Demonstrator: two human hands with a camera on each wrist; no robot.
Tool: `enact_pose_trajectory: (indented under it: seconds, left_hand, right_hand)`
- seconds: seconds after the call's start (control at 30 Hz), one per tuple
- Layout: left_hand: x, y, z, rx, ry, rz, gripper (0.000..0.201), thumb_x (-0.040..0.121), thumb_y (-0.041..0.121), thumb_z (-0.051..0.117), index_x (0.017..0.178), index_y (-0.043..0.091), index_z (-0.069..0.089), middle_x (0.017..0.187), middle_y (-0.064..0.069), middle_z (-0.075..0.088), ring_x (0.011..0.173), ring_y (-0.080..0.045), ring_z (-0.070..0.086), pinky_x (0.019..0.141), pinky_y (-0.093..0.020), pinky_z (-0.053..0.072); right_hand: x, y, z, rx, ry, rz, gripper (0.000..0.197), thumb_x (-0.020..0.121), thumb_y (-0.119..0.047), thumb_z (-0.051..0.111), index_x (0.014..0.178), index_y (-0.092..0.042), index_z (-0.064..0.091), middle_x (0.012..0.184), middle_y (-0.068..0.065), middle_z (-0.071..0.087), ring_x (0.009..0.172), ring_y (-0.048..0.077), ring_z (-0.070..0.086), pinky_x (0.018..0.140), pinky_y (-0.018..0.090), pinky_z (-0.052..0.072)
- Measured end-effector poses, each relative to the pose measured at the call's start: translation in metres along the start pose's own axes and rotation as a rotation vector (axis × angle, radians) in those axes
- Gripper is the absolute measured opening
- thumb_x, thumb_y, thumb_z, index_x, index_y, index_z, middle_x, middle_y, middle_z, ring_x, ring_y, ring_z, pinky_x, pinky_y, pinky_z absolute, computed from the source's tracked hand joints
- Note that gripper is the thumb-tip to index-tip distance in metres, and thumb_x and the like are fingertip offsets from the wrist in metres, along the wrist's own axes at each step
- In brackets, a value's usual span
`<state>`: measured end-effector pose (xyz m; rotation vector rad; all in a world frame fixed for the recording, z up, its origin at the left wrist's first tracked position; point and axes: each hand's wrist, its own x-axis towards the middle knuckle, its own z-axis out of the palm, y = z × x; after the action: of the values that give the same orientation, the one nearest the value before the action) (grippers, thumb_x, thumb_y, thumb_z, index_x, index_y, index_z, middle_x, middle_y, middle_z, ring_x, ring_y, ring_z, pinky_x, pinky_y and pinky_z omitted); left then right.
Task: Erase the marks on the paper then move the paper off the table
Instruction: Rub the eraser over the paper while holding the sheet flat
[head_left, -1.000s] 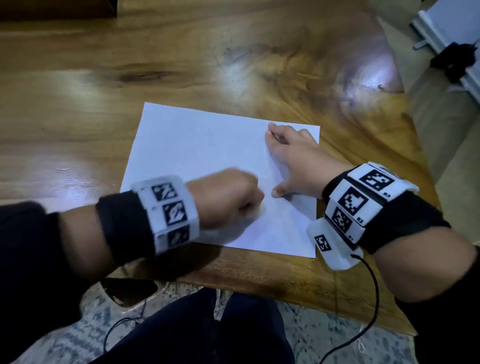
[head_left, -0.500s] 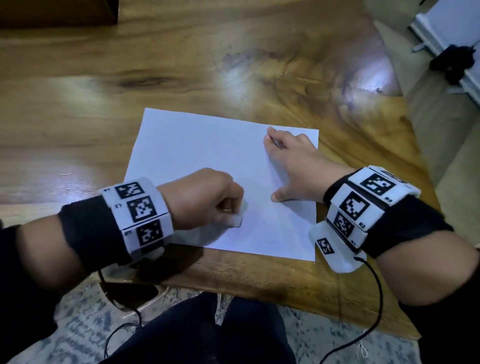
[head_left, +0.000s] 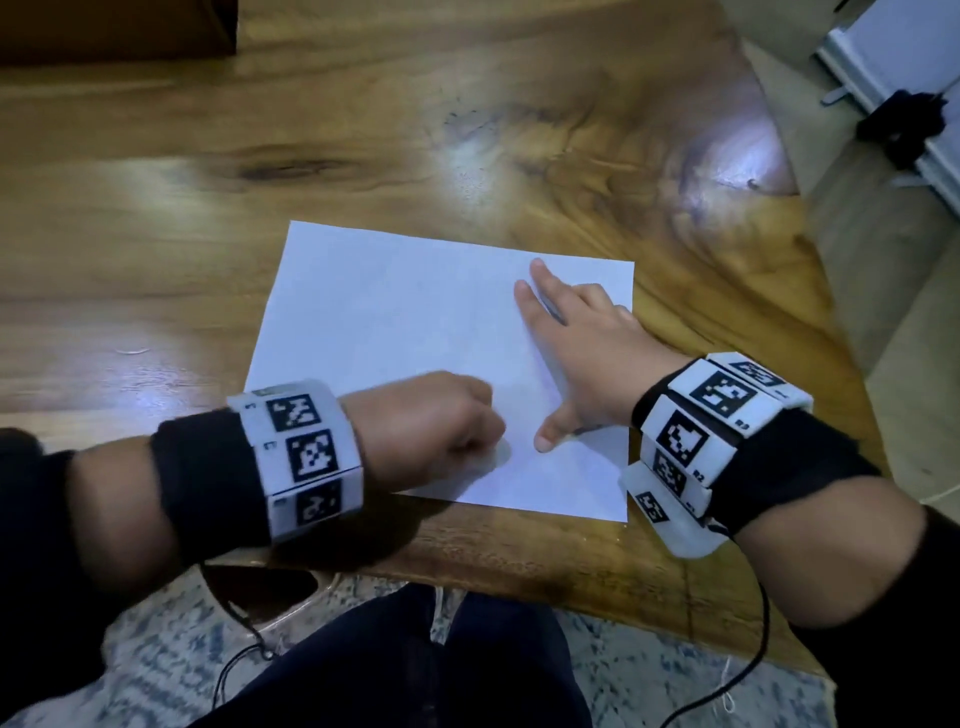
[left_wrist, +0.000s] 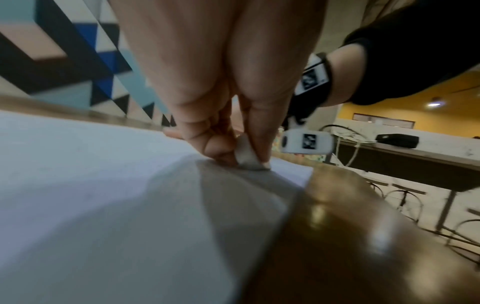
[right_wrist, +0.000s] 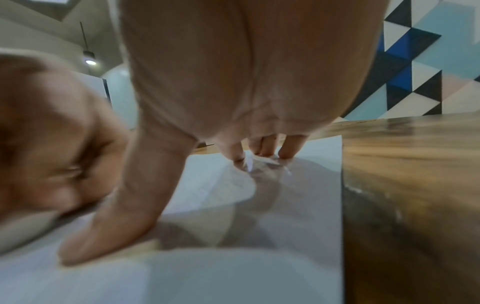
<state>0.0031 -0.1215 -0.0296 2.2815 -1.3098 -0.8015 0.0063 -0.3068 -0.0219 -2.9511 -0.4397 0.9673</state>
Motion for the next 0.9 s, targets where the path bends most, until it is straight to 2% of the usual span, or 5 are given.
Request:
enact_pose_trajectory:
  seconds: [0.27,0.43,0.6,0.8,0.9]
  left_hand:
    - [0.036,-0.009,-0.02,0.078,0.177,-0.051,0.008,0.078,0.007,0.057,0.07,0.005,0.057,0.074,-0.005,0.045,0.067,-0.025,0.047,0.062,-0.03,0.034]
    - [-0.011,-0.007,-0.002,-0.02,-0.001,0.034,0.033,0.082,0.033,0.044,0.066,0.009,0.061,0.073,-0.006,0.056,0.064,-0.025,0.056,0.059,-0.026,0.038]
    - [0.027,-0.007,-0.017,0.069,0.137,0.007,0.006,0.076,0.008,0.059,0.071,0.007,0.061,0.077,-0.01,0.054,0.069,-0.028,0.055,0.064,-0.029,0.042]
    - [-0.008,-0.008,-0.006,0.009,-0.124,0.011,0.01,0.08,0.016,0.059,0.073,0.011,0.064,0.081,-0.005,0.057,0.073,-0.019,0.055,0.066,-0.025,0.04]
    - [0.018,-0.005,-0.017,0.066,-0.011,-0.043,0.012,0.08,0.018,0.056,0.076,0.01,0.064,0.082,-0.01,0.061,0.076,-0.025,0.056,0.065,-0.025,0.035]
  right_hand:
    - [-0.001,0.0,0.0,0.002,0.0,-0.003,0.139,0.057,-0.058,0.08,0.149,-0.017,-0.017,0.154,0.001,-0.029,0.141,0.025,-0.001,0.112,0.039,0.018]
    - [-0.001,0.0,0.0,0.007,0.002,0.002,0.14,0.057,-0.058,0.08,0.148,-0.016,-0.017,0.153,0.001,-0.03,0.142,0.025,-0.002,0.113,0.039,0.017]
    - [-0.002,-0.001,-0.001,0.016,-0.009,0.006,0.139,0.058,-0.057,0.08,0.149,-0.017,-0.017,0.153,0.0,-0.03,0.142,0.024,-0.003,0.114,0.041,0.016]
    - [-0.001,0.0,0.0,0.023,-0.002,0.002,0.14,0.057,-0.058,0.08,0.148,-0.017,-0.017,0.153,0.0,-0.03,0.142,0.024,-0.003,0.114,0.041,0.016]
    - [0.0,0.0,0.001,0.013,0.0,-0.006,0.139,0.057,-0.058,0.08,0.148,-0.017,-0.017,0.153,0.001,-0.03,0.142,0.024,-0.003,0.113,0.04,0.016]
